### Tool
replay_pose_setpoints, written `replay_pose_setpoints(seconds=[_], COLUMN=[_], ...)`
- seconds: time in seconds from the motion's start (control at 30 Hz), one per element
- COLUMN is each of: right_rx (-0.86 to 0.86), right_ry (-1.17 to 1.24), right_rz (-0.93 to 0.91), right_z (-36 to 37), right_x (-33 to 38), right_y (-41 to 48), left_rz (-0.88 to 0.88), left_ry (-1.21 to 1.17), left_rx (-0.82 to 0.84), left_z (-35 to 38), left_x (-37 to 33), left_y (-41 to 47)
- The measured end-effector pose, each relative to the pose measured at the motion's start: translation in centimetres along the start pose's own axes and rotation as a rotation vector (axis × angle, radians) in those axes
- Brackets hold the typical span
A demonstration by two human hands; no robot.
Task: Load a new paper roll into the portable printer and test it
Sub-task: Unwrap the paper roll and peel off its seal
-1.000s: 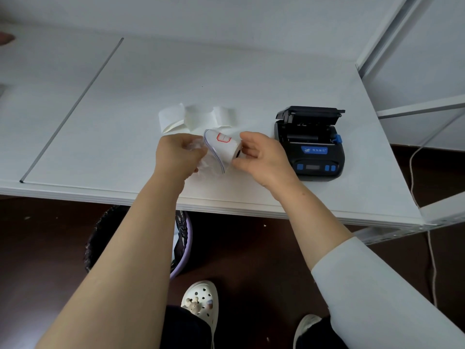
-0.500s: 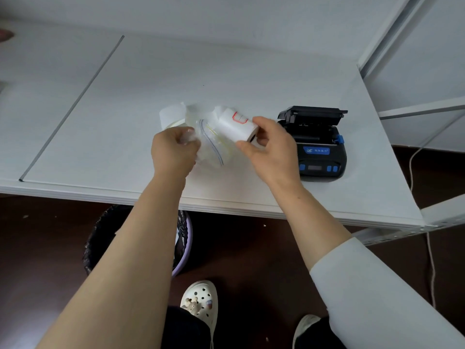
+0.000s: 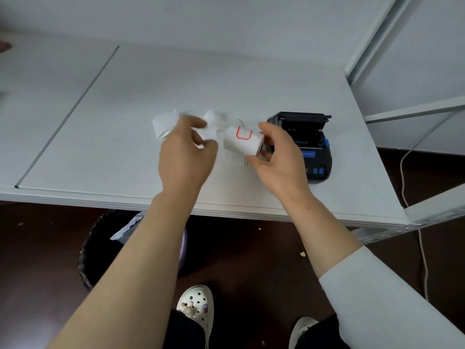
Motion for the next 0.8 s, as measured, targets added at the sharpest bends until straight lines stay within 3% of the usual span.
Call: replay_pose_setpoints(seconds=[0.1,0.17,0.33,0.53,0.8], right_rx=[0.022,0.054,0.091,0.093,0.226], right_ry=[-0.093,-0.137,-0.153,-0.169,-0.082], right_rz=[-0.045,-0.060,-0.079,-0.078,0.001], right_z=[-0.5,-0.4,0.0,-1.2,-0.6], right_x=[-0.3,-0.7,-1.2,-2.1,-3.2], right_y=[-0.4,-0.9,-1.5,-0.3,-1.6], left_rz=[-0.092,-0.111,-0.108,-0.351,-0.616], left_ry=[0.044,0.057,-0.070,-0.363,-0.428], left_rx=[0.336,0.421,0.407,0.522,0.565], left_z=[3.5,4.4,4.7,6.0,7.2], left_x=[0.8,1.1,-0.7,-1.5,0.7], left_y=[-2.8,-3.7,-3.6,-5.7,-6.4])
Point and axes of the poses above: each hand's wrist, its own y-axis towards the middle knuckle, its own z-axis out of the palm, x = y × z, the point moved 10 cm from there along y, towards the middle knuckle, and after that the axes turned 15 degrees about -x, right-handed, at the moved point
